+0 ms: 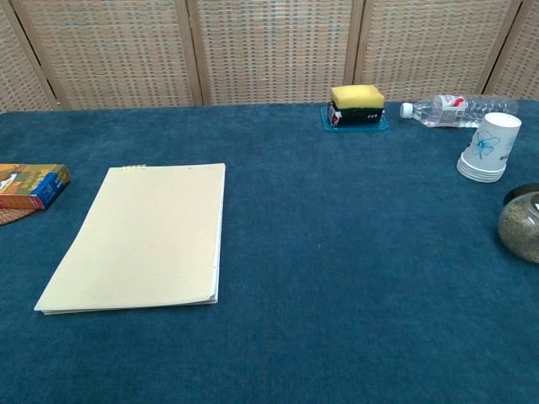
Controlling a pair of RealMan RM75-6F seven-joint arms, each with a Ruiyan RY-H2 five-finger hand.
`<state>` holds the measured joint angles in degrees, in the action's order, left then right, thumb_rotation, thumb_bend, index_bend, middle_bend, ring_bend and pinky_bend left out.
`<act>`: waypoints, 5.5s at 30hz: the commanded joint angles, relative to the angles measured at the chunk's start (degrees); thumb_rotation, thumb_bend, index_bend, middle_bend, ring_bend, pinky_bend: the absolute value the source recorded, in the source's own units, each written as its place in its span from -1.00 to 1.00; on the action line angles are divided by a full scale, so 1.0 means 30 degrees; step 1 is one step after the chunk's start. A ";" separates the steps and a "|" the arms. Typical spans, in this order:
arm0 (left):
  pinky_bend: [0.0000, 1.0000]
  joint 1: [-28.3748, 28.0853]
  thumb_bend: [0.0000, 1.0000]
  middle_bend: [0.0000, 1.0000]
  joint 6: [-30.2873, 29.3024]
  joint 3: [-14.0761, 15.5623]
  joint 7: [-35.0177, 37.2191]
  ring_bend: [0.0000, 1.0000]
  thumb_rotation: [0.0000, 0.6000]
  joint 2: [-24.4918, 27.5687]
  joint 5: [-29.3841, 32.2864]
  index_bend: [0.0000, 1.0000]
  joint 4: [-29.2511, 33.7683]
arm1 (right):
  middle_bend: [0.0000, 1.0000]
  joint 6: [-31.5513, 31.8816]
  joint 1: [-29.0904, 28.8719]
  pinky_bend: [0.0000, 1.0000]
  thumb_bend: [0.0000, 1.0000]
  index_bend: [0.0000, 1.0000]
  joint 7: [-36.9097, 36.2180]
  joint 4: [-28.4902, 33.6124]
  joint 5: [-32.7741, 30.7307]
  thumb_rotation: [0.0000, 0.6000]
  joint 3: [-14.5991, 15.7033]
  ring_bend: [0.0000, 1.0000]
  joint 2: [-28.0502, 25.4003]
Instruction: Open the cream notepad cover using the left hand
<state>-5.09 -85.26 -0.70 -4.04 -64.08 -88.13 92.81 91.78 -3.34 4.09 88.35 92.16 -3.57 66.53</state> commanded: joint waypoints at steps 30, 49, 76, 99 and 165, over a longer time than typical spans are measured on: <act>-1.00 -0.3924 -0.26 -1.00 0.6100 0.1332 -0.3857 -1.00 1.00 -0.5649 -0.2905 -1.00 -0.2846 | -1.00 -0.0573 -0.0113 -1.00 -1.00 -0.96 -0.0456 0.0082 -0.0549 1.00 -0.0132 -1.00 -0.0215; -1.00 -0.4312 -0.27 -1.00 0.6701 0.1096 -0.3222 -1.00 1.00 -0.8173 -0.1269 -1.00 -0.5910 | -1.00 -0.0697 -0.0175 -1.00 -1.00 -0.96 -0.0559 0.0037 -0.0573 1.00 -0.0120 -1.00 -0.0201; -1.00 -0.4839 -0.27 -1.00 0.6619 0.0740 -0.2702 -1.00 1.00 -0.8318 -0.0088 -1.00 -0.5947 | -1.00 -0.0815 -0.0201 -1.00 -1.00 -0.96 -0.0705 0.0047 -0.0751 1.00 -0.0161 -1.00 -0.0267; -1.00 -0.6270 -0.26 -1.00 0.8300 -0.0675 -0.3626 -1.00 1.00 -0.8576 0.2288 -1.00 -0.5673 | -1.00 -0.1109 -0.0304 -1.00 -1.00 -0.95 -0.0606 -0.0100 -0.0983 1.00 -0.0186 -1.00 -0.0154; -0.21 -0.6165 0.15 0.06 0.0716 0.4270 0.8588 -0.24 1.00 -0.3074 -0.4576 0.60 -0.3312 | -1.00 -0.1311 -0.0352 -1.00 -1.00 -0.91 -0.0395 -0.0029 -0.0913 1.00 -0.0005 -1.00 -0.0004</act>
<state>-23.21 -83.48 13.70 19.14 -74.26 -104.01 80.66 87.85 -4.39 2.91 88.26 89.42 -3.58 66.52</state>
